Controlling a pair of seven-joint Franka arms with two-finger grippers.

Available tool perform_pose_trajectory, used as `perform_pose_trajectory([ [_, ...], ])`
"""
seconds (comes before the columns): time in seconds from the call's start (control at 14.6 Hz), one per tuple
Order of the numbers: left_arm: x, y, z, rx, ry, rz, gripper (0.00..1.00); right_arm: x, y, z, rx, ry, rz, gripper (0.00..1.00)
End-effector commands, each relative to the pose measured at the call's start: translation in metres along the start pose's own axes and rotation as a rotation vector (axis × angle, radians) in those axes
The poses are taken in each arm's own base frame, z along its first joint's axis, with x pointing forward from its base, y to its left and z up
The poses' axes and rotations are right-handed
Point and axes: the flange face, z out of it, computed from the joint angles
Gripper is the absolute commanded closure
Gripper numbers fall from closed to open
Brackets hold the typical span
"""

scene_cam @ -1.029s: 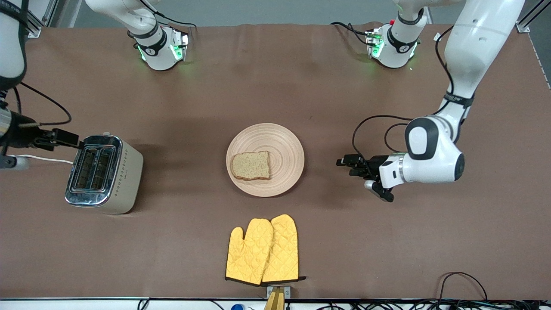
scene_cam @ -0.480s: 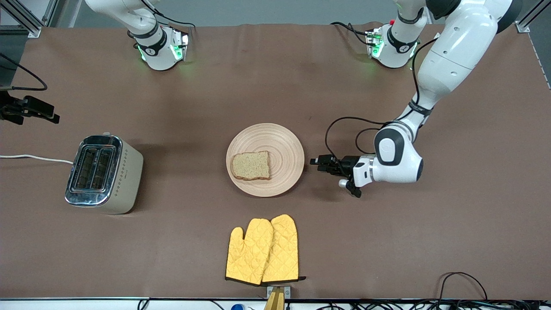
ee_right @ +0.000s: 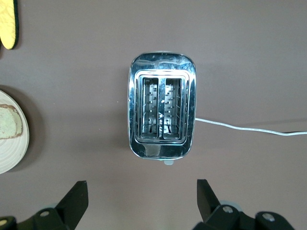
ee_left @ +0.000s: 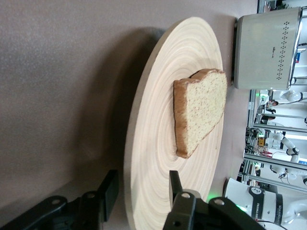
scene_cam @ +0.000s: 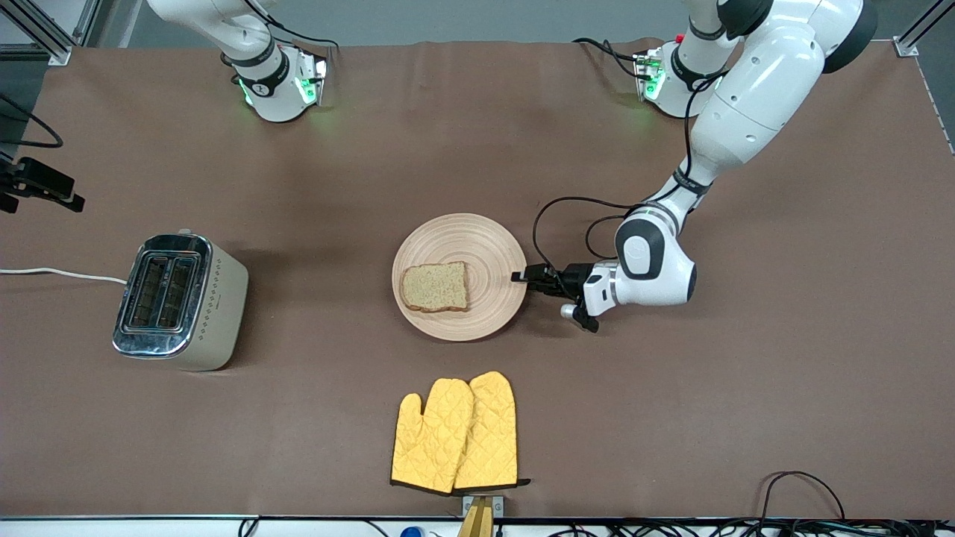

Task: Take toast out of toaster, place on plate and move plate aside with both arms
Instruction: 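Move the left gripper to the plate rim and grasp it, then slide the plate with the left gripper away from the toaster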

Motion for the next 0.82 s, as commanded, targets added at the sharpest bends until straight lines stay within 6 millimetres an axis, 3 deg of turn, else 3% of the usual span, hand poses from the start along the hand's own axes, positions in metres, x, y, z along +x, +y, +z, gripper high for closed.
perform_pose_trajectory([
  [0.0, -0.001, -0.007, -0.001, -0.008, 0.018, 0.01, 0.75, -0.003, -0.004, -0.005, -0.013, 0.005, 0.005, 0.0],
  [0.27, 0.002, -0.003, -0.006, -0.009, 0.027, 0.015, 0.98, -0.004, -0.01, -0.003, -0.01, 0.003, -0.009, 0.0],
  [0.55, 0.018, 0.018, -0.035, -0.009, 0.071, 0.042, 1.0, -0.005, -0.01, -0.003, -0.01, 0.0, -0.009, 0.0],
  [0.69, 0.029, 0.029, -0.066, -0.004, 0.112, 0.027, 1.0, -0.004, -0.01, -0.003, -0.01, 0.0, -0.009, 0.0],
  [0.75, 0.034, 0.046, -0.082, -0.005, 0.129, 0.018, 1.0, -0.004, -0.01, -0.004, -0.01, 0.0, -0.008, 0.0],
])
